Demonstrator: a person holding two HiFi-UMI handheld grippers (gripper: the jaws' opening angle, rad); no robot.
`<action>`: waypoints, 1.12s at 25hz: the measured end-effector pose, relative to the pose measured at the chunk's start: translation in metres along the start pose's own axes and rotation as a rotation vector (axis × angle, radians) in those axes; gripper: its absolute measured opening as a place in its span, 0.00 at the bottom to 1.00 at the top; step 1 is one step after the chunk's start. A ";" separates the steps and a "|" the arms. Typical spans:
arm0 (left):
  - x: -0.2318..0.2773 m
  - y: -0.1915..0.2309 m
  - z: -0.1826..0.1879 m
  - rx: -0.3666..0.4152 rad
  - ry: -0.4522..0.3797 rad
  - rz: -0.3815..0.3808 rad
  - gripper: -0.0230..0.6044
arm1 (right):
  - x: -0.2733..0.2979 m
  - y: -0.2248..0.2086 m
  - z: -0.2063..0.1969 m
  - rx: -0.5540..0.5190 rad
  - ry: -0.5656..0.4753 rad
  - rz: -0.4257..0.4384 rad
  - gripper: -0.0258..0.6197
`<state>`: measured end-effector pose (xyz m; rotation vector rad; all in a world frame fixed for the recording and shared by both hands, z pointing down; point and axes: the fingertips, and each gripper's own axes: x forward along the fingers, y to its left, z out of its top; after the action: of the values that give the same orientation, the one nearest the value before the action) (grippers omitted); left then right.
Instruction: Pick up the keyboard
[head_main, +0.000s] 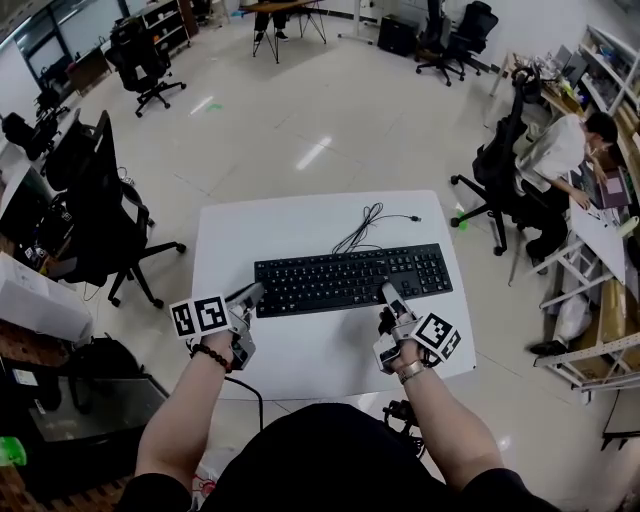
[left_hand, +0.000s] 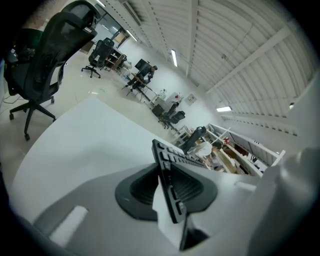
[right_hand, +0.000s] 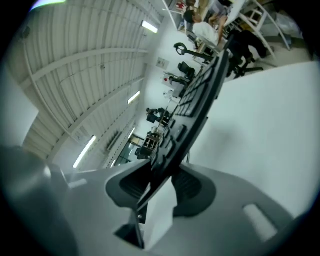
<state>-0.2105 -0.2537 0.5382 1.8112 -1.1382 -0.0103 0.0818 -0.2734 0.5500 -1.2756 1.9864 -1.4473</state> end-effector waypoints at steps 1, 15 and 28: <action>-0.003 -0.004 0.002 0.002 -0.015 -0.014 0.17 | -0.002 0.010 0.004 -0.021 -0.007 0.015 0.24; -0.041 -0.051 0.039 0.060 -0.179 -0.158 0.17 | -0.030 0.110 0.034 -0.190 -0.086 0.151 0.23; -0.048 -0.065 0.037 0.089 -0.215 -0.199 0.17 | -0.051 0.127 0.038 -0.241 -0.115 0.176 0.22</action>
<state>-0.2098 -0.2393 0.4505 2.0343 -1.1157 -0.2811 0.0793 -0.2443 0.4114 -1.2123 2.1830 -1.0552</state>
